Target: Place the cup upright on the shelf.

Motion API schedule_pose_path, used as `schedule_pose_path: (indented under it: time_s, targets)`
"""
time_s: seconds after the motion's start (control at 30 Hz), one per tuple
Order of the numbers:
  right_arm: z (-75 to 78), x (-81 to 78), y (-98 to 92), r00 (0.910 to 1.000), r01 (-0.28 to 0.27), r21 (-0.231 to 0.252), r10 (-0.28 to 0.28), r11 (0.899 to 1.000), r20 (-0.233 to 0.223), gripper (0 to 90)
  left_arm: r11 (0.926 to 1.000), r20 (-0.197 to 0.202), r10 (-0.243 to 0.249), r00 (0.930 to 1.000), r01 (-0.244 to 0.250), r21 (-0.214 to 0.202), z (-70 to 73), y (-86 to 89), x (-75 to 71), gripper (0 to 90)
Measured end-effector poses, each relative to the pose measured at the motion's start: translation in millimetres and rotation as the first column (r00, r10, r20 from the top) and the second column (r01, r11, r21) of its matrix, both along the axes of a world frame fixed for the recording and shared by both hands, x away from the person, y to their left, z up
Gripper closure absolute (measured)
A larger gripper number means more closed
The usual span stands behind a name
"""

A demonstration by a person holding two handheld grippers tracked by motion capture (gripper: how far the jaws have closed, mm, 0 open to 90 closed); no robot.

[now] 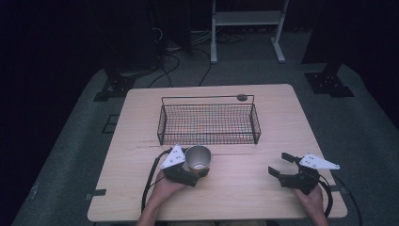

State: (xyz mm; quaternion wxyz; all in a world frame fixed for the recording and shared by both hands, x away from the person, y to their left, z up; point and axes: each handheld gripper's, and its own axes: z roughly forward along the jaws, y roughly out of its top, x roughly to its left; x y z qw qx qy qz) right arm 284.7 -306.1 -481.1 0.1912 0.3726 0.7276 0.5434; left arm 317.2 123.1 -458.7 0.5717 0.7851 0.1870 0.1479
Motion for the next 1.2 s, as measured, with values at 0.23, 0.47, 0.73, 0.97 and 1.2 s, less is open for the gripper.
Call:
schedule_pose_path:
  time_s: [0.23,0.47,0.73,0.97,1.2]
  targets:
    - [0.1,-0.1,0.0,1.0000,-0.001,0.000,0.001,1.000,0.001,13.4,1.0000,0.017,0.002,0.9999,-0.002,0.001,2.1,-0.4,-0.1,11.6]
    - [0.1,-0.1,-0.1,1.0000,0.000,0.000,0.000,1.000,0.000,13.4,1.0000,0.026,0.000,0.9997,-0.001,0.009,4.7,-1.3,0.6,12.0]
    - [0.1,0.1,-0.3,1.0000,0.000,0.001,0.000,1.000,0.000,13.4,0.9999,0.032,-0.002,0.9995,0.002,-0.010,14.0,-0.7,2.6,12.1]
    - [-0.1,0.4,-0.3,1.0000,-0.001,0.003,0.001,1.000,-0.002,13.4,0.9998,0.053,-0.007,0.9986,0.008,-0.020,24.2,-2.1,4.9,12.1]
    - [-0.1,0.4,-0.4,1.0000,-0.006,0.005,0.006,1.000,-0.003,13.4,0.9995,0.046,-0.018,0.9988,0.019,-0.024,29.8,-6.5,9.4,12.1]
